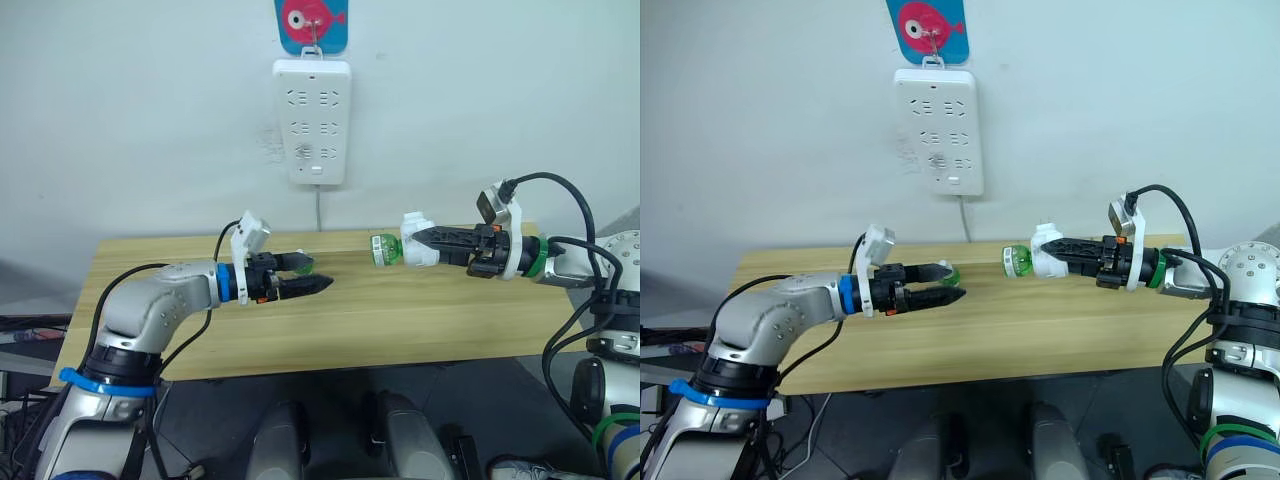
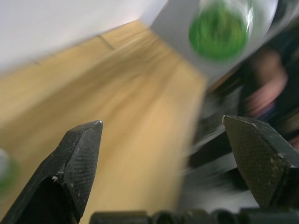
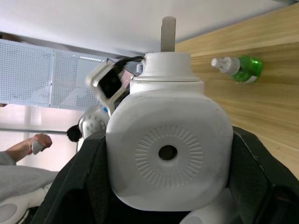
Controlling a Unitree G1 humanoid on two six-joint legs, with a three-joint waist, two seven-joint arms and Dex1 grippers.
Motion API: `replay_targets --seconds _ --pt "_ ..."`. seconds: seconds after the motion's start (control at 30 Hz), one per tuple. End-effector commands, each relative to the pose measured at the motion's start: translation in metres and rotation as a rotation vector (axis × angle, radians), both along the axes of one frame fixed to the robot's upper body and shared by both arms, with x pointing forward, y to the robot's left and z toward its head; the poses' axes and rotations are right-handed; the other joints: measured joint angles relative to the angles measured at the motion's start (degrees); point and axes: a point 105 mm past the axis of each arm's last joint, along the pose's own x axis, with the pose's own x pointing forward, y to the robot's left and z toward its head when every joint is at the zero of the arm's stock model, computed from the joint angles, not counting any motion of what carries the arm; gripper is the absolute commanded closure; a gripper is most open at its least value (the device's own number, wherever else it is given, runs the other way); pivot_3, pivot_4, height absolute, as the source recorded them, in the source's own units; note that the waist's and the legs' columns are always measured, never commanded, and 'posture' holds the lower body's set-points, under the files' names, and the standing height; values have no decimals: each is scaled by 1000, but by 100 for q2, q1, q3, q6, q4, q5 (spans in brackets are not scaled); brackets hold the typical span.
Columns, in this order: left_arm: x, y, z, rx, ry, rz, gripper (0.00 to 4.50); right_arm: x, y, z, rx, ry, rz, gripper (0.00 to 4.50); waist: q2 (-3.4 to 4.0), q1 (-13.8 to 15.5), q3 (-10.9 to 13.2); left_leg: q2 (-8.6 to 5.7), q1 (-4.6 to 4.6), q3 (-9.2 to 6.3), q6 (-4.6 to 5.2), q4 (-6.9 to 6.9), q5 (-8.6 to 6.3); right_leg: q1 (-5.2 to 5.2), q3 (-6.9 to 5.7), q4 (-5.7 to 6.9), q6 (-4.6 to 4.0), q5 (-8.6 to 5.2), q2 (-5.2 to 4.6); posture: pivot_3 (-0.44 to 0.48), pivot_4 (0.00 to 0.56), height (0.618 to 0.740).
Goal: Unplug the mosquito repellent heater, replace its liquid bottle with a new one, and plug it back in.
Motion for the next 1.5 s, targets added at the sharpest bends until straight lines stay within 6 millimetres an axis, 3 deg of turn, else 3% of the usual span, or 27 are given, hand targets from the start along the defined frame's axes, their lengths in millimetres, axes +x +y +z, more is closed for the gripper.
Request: replay_targets --seconds 0.03,0.13,0.27,0.47,0.93,1.03,1.23,1.4,1.5 --pt "-14 -20 21 175 -629 -179 13 3 -3 15 37 -52 -14 1527 0 34 0 0 -1 -1 1 0 0 0 -1 -1 -1 0 0 -164 269 740" --pt "-13 -27 29 246 -1000 -213 13 2 0 16 42 -53 -1 1527 0 94 0 2 -2 -3 4 -1 -2 0 -3 -2 -2 1 0 -159 265 740" --pt "-14 -36 37 248 -1295 -244 13 1 6 18 53 -63 21 1527 0 97 -1 1 -4 -1 30 -1 -17 0 -4 -3 -1 2 -5 -158 253 740" --pt "-11 -46 41 219 -1456 -237 13 -6 12 22 55 -87 62 1527 1 91 -1 5 -7 -2 35 -2 -20 -1 -14 -6 -1 2 -6 -169 244 740" --pt "0 -62 49 210 -1570 -213 13 -16 23 26 75 -98 112 1527 1 78 -1 7 -5 -2 35 0 -19 -1 -17 1 0 2 -6 -184 247 740" --pt "-3 -63 49 199 -1581 -227 564 -17 24 26 74 -93 116 1527 1 77 -1 7 -5 -1 34 -1 -18 -1 -17 0 0 2 -6 -183 252 740" --pt "-5 -64 51 185 -1592 -230 2252 -16 25 26 77 -88 115 1527 1 75 -1 9 -5 -2 34 0 -18 -1 -17 1 0 2 -6 -179 255 740" --pt "-8 -66 52 141 -1553 -233 2252 -16 27 25 75 -86 119 1527 1 76 -1 9 -4 -2 34 0 -18 -1 -18 1 0 2 -6 -175 255 740" --pt "-13 -69 55 52 -1397 -241 2252 -19 26 24 64 -88 129 1527 1 75 -1 10 -4 -1 25 0 -12 -1 -17 1 0 2 -6 -172 256 740"
